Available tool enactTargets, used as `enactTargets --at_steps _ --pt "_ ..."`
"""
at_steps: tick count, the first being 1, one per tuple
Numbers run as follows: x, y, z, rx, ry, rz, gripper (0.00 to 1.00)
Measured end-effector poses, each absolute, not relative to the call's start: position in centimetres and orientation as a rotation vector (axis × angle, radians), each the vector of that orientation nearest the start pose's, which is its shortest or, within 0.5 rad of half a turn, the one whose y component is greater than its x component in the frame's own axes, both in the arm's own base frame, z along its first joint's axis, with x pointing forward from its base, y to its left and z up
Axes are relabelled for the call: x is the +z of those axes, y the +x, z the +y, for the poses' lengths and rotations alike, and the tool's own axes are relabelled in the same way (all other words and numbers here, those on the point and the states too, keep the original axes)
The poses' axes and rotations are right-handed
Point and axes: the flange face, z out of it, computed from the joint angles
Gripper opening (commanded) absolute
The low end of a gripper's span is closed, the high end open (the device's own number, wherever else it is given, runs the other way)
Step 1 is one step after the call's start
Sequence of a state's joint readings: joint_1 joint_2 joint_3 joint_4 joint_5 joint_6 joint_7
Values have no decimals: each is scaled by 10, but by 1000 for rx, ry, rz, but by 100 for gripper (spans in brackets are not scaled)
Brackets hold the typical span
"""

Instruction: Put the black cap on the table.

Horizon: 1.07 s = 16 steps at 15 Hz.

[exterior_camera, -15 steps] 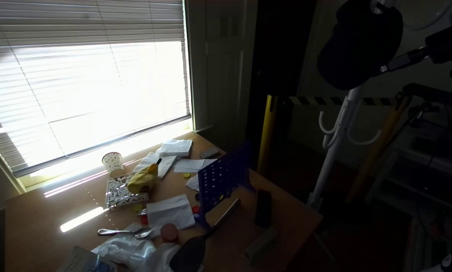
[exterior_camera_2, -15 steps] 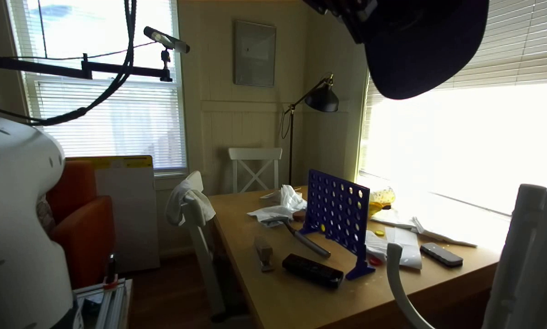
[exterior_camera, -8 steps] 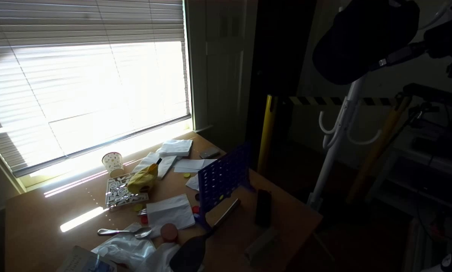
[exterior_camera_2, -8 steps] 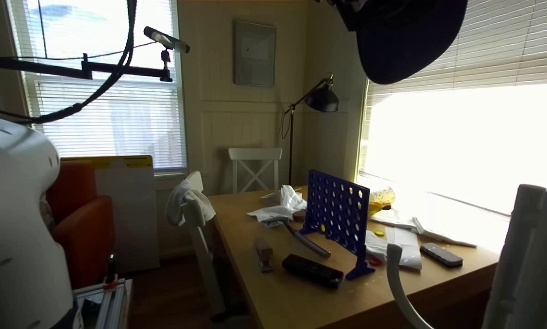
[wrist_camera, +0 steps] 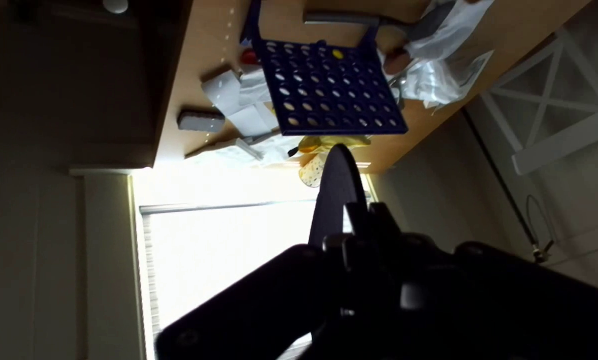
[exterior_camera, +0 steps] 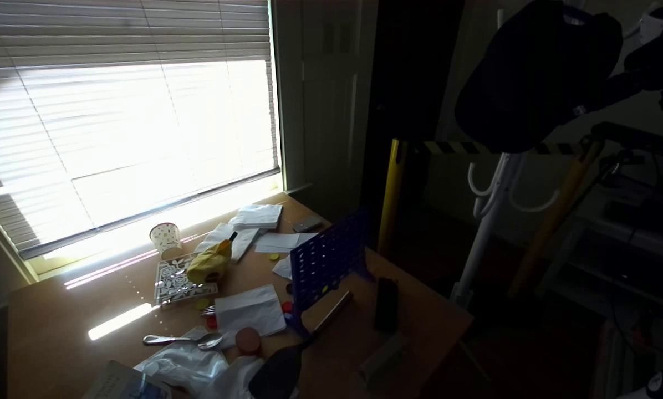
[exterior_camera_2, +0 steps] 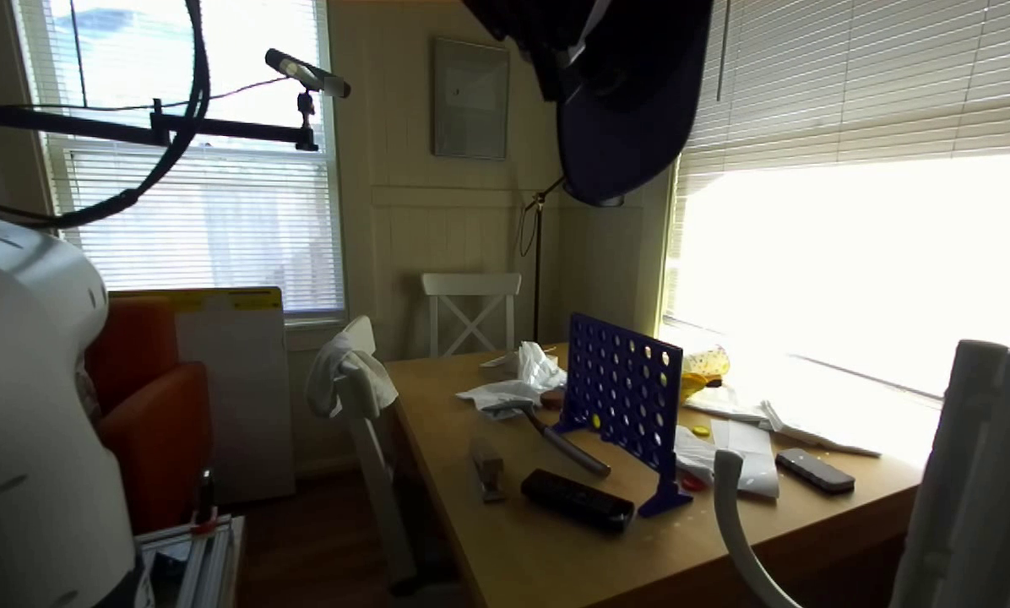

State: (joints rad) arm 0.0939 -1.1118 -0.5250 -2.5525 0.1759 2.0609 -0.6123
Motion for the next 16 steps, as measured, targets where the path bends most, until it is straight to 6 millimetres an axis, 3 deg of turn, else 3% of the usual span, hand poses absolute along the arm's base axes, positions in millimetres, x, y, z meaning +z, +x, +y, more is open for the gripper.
enactTargets --at_steps 8,11,16 --pt "555 246 -129 -580 -2435 -696 1" --pt "525 260 -105 -420 -2372 -780 1" --pt "477 294 -45 -176 -2238 -920 1"
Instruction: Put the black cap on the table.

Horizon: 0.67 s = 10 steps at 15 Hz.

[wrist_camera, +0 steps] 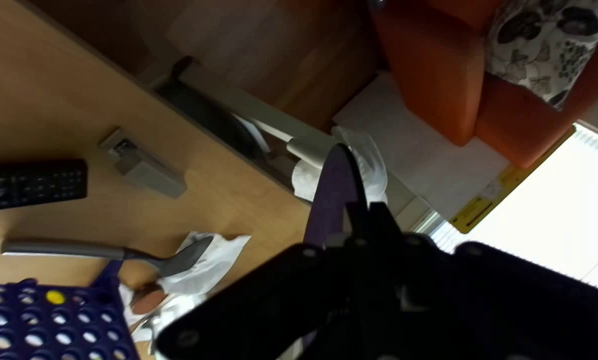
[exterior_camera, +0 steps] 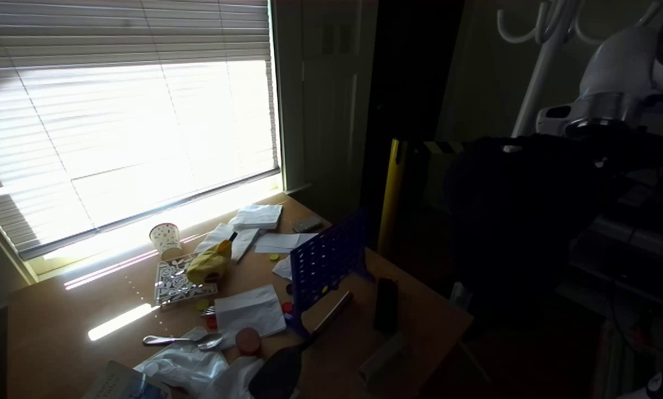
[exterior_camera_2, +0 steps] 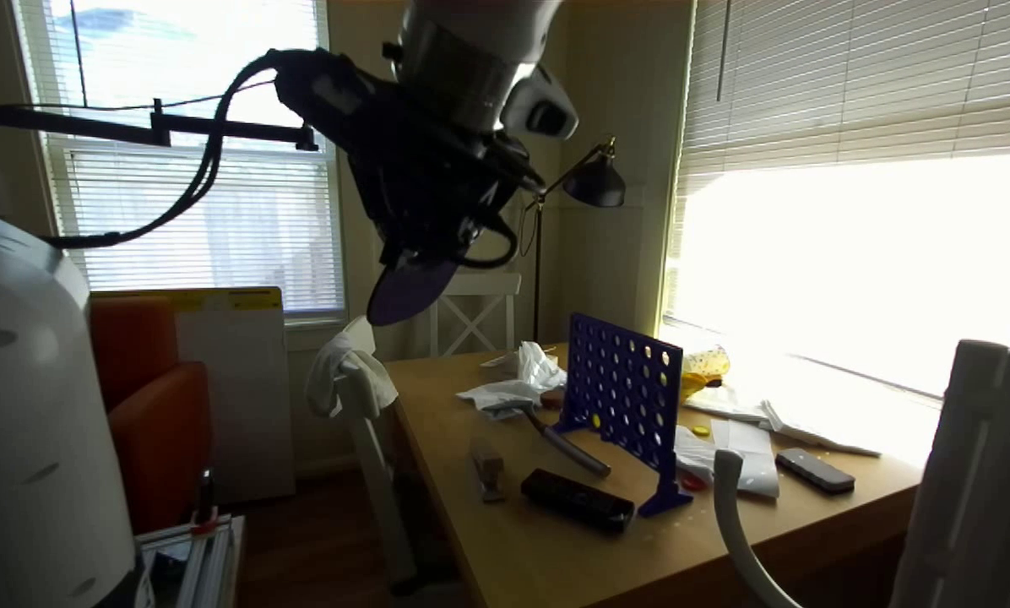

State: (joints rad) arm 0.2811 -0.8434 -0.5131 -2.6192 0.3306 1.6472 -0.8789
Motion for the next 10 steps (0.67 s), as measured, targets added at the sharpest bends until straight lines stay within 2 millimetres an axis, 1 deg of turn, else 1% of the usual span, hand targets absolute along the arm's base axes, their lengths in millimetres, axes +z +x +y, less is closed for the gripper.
enactTargets --at_steps 3,6,8,10 --pt "448 311 -6 -30 -2159 -976 1" --pt "422 324 29 78 -2125 -961 1" --pt "406 335 45 111 -2144 -925 1" --pt "392 347 56 104 -2189 -862 1"
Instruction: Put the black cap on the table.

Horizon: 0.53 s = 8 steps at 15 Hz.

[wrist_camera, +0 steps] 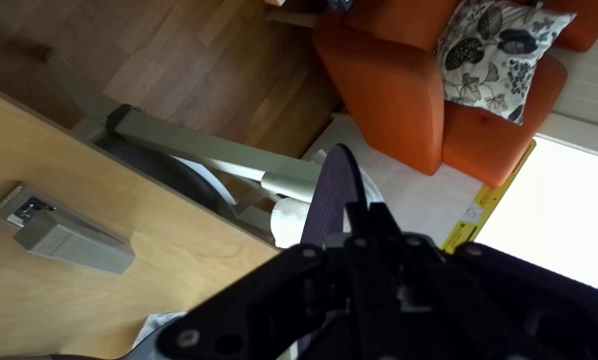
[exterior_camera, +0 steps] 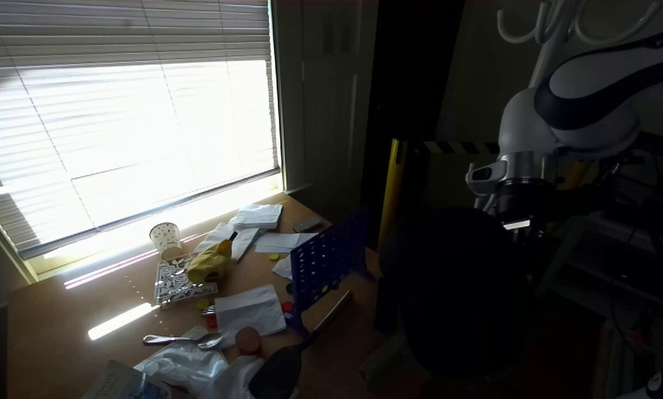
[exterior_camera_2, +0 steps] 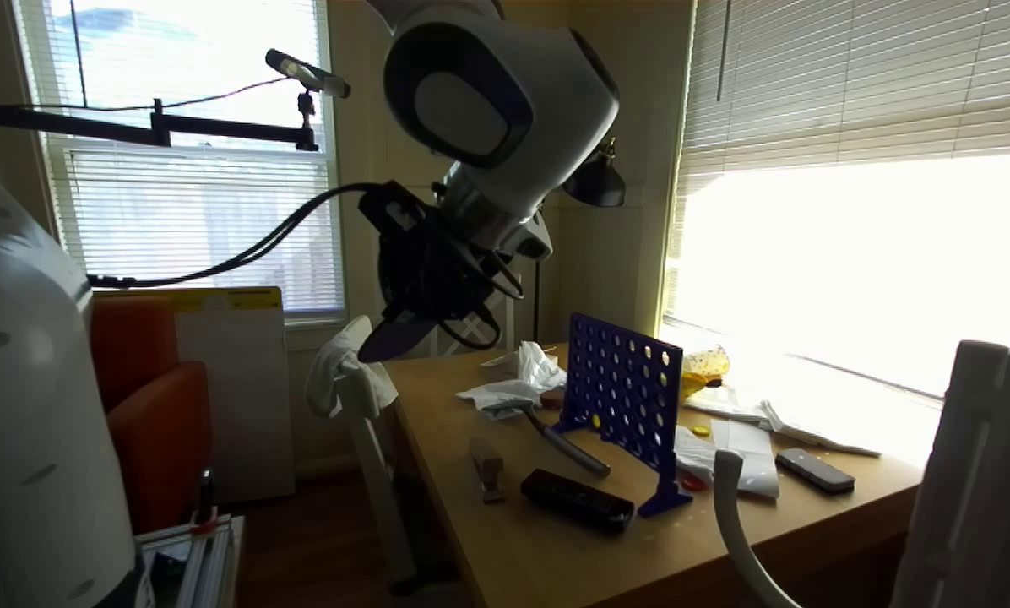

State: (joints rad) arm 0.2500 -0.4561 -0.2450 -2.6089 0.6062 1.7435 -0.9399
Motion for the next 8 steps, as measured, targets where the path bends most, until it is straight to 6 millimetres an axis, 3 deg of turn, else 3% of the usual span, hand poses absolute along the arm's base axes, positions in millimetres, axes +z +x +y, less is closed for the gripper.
enactTargets --at_steps 3,8 --pt "381 365 63 68 -2281 -725 6" --pt "377 369 61 66 -2298 -675 1"
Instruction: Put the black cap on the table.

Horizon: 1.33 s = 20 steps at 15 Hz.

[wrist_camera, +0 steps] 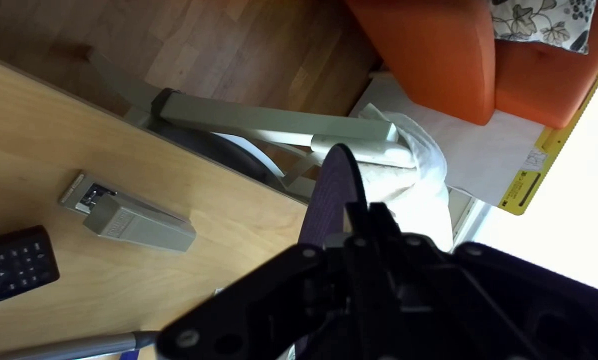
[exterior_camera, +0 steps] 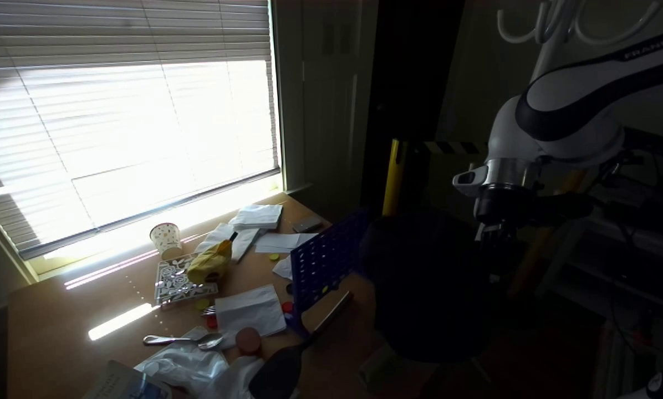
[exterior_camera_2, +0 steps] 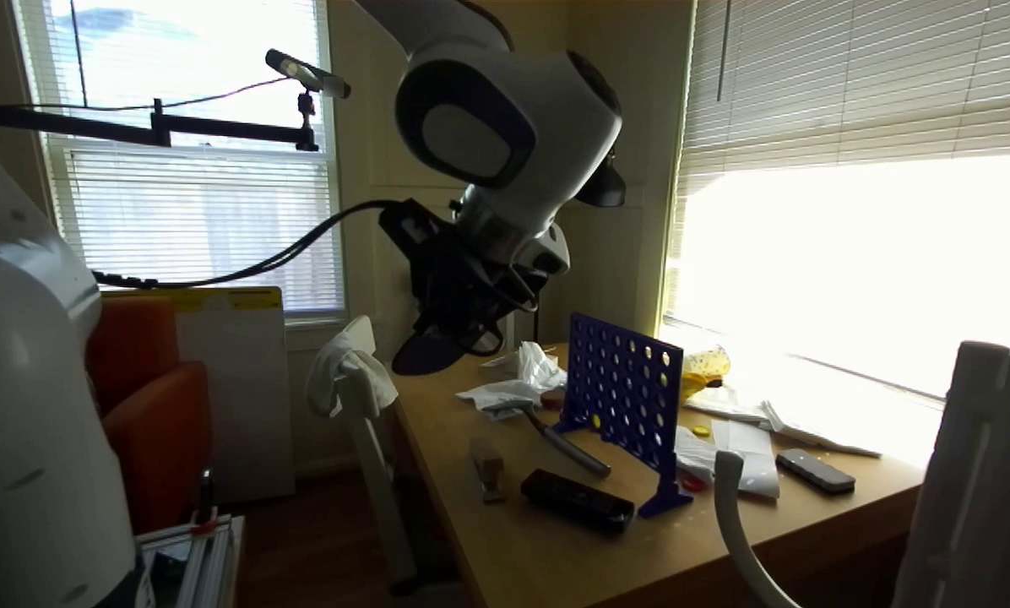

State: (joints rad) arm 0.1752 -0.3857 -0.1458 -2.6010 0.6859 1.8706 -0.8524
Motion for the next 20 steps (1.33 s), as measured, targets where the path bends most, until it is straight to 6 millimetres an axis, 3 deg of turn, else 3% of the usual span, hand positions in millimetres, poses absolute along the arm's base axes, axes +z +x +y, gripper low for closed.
enactTargets --at_steps 3,9,16,20 --pt "364 369 51 44 -2242 -522 1" --pt "311 370 40 73 -2116 -189 1" --pt "251 373 63 159 -2126 -32 1" --pt "231 384 79 163 -2120 35 1"
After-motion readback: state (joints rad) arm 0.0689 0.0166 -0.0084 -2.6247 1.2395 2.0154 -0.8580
